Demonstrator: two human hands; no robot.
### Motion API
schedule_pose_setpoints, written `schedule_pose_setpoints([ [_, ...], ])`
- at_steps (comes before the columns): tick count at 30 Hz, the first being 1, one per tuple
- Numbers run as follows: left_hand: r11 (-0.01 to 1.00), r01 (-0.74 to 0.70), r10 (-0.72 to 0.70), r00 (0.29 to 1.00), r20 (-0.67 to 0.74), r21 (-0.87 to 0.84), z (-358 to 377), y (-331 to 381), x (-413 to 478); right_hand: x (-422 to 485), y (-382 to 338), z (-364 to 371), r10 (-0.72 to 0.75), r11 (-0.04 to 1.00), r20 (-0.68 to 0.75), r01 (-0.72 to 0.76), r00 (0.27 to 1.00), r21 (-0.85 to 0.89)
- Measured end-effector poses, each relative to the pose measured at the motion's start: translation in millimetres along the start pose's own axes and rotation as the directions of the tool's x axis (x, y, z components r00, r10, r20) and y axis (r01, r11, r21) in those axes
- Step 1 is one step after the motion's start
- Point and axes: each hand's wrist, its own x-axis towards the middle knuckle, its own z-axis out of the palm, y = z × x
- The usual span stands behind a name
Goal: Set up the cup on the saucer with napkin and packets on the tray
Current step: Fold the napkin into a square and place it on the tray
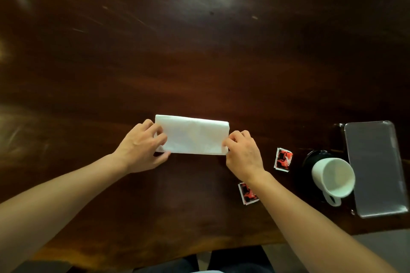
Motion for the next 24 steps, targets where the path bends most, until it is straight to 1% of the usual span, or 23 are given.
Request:
schedule_pose_setpoints([
  [2,1.000,0.003,-0.002,0.998,-0.059,0.021,0,3,8,6,-14,-6,0.004,0.999,-0.073,0.000,0.997,0.049],
  [4,0.999,0.029,-0.028,0.998,-0.063,0.023,4,6,20,18,-36,-6,-0.005,0.994,-0.118,0.017,0.993,0.107],
  [5,0.999,0.050,-0.049,0.998,-0.043,0.017,5,7,26,25,-49,-2,-0.005,0.991,-0.103,0.019,0.995,0.130],
  [7,0.997,0.073,-0.073,0.997,0.002,0.013,13,8,35,40,-78,9,-0.007,0.985,-0.018,0.010,1.000,0.172],
  [9,0.998,0.059,-0.059,0.998,0.036,0.007,26,7,37,55,-101,25,-0.019,0.982,0.067,0.006,0.998,0.191],
  [11,0.999,0.040,-0.039,0.998,0.053,-0.010,39,5,35,62,-111,44,-0.012,0.987,0.127,-0.008,0.992,0.160],
  [14,1.000,0.019,-0.020,0.998,0.056,0.014,48,0,35,60,-103,64,0.016,0.998,0.173,-0.027,0.985,0.058],
  [17,0.997,-0.005,0.001,0.999,0.054,0.075,49,-3,36,54,-85,70,0.058,0.998,0.169,-0.054,0.984,-0.024],
  [21,0.993,0.006,-0.014,0.998,0.068,0.115,48,-3,37,46,-61,66,0.180,0.984,0.158,-0.174,0.971,-0.048],
  [24,0.991,0.014,-0.023,0.998,0.063,0.132,49,-2,37,39,-45,62,0.234,0.971,0.131,-0.224,0.963,-0.083],
])
